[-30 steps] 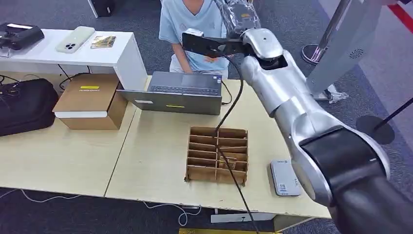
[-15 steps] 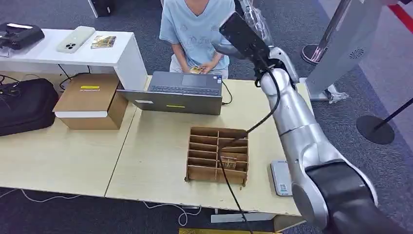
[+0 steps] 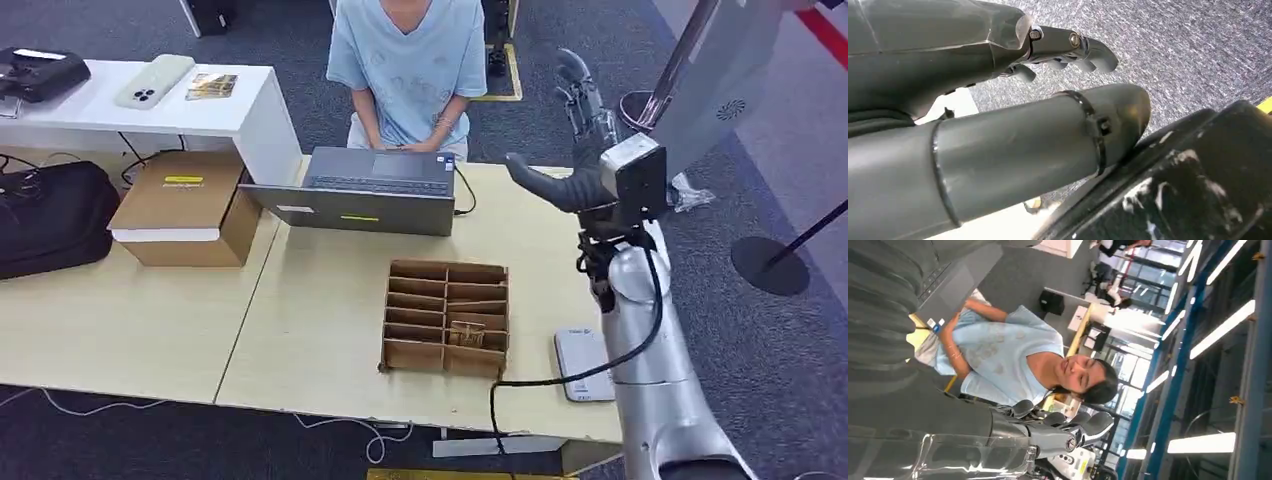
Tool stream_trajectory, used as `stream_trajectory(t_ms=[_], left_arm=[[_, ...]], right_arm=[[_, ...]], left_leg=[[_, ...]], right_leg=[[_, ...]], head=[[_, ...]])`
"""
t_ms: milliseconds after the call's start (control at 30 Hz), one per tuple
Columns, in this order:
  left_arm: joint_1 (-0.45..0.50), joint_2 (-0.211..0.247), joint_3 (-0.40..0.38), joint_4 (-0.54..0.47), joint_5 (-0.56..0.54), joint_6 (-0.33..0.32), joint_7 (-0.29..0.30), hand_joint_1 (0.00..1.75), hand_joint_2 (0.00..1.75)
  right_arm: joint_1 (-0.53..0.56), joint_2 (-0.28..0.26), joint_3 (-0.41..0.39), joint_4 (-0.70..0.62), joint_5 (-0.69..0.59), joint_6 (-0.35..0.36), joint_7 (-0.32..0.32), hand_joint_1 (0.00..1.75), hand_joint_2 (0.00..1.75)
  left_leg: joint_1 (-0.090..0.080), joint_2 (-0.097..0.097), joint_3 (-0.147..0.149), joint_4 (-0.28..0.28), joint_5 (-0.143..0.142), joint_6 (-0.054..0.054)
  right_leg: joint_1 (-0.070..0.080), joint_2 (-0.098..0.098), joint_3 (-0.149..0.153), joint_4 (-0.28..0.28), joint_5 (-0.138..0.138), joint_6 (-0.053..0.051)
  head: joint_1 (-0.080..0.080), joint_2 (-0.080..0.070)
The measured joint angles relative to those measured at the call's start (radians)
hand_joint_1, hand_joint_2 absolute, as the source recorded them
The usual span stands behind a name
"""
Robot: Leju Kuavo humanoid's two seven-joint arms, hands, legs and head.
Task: Pass the card to the sensor for recognition and then transmit it.
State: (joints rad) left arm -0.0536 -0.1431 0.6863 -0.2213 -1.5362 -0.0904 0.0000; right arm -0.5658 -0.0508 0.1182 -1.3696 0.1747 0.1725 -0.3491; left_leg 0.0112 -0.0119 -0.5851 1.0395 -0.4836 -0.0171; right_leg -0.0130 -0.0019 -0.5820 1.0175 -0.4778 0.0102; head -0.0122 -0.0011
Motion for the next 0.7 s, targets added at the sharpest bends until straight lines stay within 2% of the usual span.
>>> stream_trajectory(t_ms=[367,600,700], left_arm=[[0.001,-0.004,0.015,0.0,0.002,0.007,0.0,0.0,0.0],[0.004,-0.006,0.024,0.0,0.014,0.008,0.002,0.0,0.0],[0.005,-0.008,0.031,0.0,0.017,0.01,0.001,0.0,0.0]], right_arm=[[0.214,-0.047,-0.042,-0.185,-0.05,0.014,-0.021,0.0,1.75],[0.382,-0.053,-0.068,-0.314,0.039,-0.062,-0.032,0.0,1.75],[0.469,-0.053,-0.098,-0.377,0.126,-0.136,-0.037,0.0,1.75]], left_leg=[[0.0,0.0,0.0,0.0,0.0,0.0],[0.0,-0.001,-0.001,0.0,-0.001,0.0],[0.0,-0.001,-0.001,0.0,-0.001,0.001]], right_leg=[[0.0,0.0,0.0,0.0,0.0,0.0],[0.0,-0.001,0.0,0.0,-0.001,0.0],[0.0,-0.001,0.0,-0.001,-0.001,0.0]], head=[[0.0,0.0],[0.0,0.0],[0.0,0.0]])
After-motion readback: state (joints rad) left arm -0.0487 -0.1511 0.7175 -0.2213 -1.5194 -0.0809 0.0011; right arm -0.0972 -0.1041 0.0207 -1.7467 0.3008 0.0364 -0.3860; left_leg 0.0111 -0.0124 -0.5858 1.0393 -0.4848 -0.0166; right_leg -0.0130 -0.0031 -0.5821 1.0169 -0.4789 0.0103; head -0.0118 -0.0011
